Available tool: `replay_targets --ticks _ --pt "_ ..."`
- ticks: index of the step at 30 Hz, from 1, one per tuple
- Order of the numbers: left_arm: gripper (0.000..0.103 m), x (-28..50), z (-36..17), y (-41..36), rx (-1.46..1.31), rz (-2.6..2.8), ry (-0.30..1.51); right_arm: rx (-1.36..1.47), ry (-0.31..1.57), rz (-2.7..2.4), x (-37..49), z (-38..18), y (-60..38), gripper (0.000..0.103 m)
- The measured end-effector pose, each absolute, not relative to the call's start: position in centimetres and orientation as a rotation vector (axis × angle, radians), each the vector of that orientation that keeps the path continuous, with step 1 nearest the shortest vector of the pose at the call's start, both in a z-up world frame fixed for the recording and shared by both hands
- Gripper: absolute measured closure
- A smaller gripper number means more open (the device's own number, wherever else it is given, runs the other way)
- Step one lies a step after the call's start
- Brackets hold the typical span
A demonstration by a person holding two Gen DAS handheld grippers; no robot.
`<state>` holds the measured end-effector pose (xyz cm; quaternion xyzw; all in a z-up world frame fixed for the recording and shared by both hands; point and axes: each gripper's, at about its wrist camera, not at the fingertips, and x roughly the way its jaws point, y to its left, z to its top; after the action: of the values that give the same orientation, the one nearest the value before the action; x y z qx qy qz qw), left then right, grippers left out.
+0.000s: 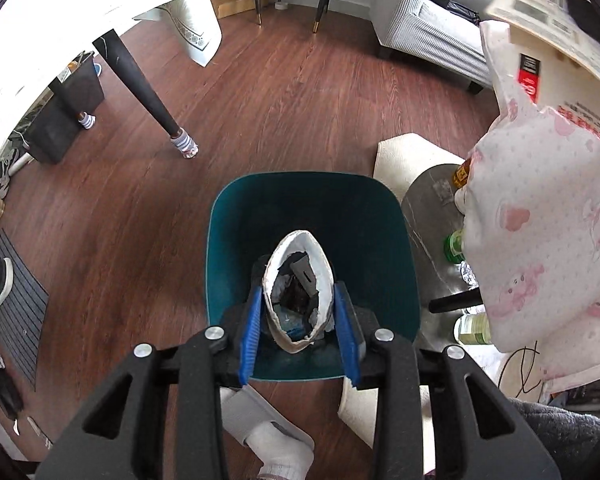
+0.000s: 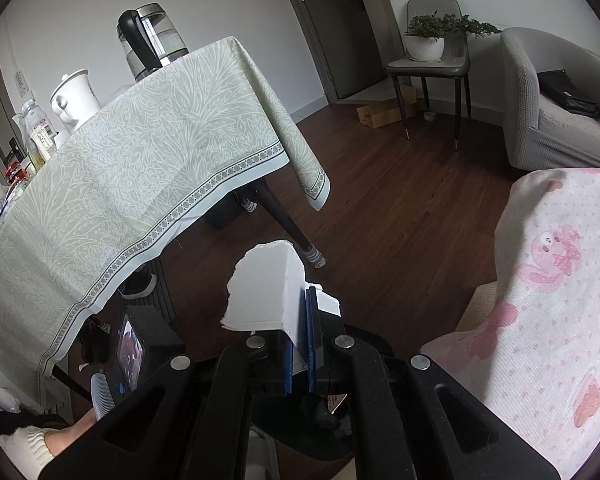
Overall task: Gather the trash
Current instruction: 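Open the left gripper over the teal bin while the right gripper moves over it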
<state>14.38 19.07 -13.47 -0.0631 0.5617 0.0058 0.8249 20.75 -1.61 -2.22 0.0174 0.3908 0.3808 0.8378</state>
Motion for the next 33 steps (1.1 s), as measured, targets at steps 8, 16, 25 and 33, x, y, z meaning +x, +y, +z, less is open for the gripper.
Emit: replay_targets --ticks 8,16,25,33 --pt "0.050 13.8 -13.4 20.6 -0.132 0.012 1.179 -0.009 0.874 0.794 21.2 -4.2 0.7 0.098" --pt "0.044 12.8 -10.7 22.5 -0.158 0.051 1.087 -0.063 0.922 0.784 21.6 -6.3 3.1 0.098" --pt "0.053 12.1 -8.2 24.7 -0.216 0.073 1.021 -0.151 1.032 0.755 21.6 -10.4 5.7 0.097" --pt "0.056 11.4 -5.1 25.2 -0.255 0.061 0.943 -0.217 1.105 0.715 21.4 -13.7 6.4 0.097"
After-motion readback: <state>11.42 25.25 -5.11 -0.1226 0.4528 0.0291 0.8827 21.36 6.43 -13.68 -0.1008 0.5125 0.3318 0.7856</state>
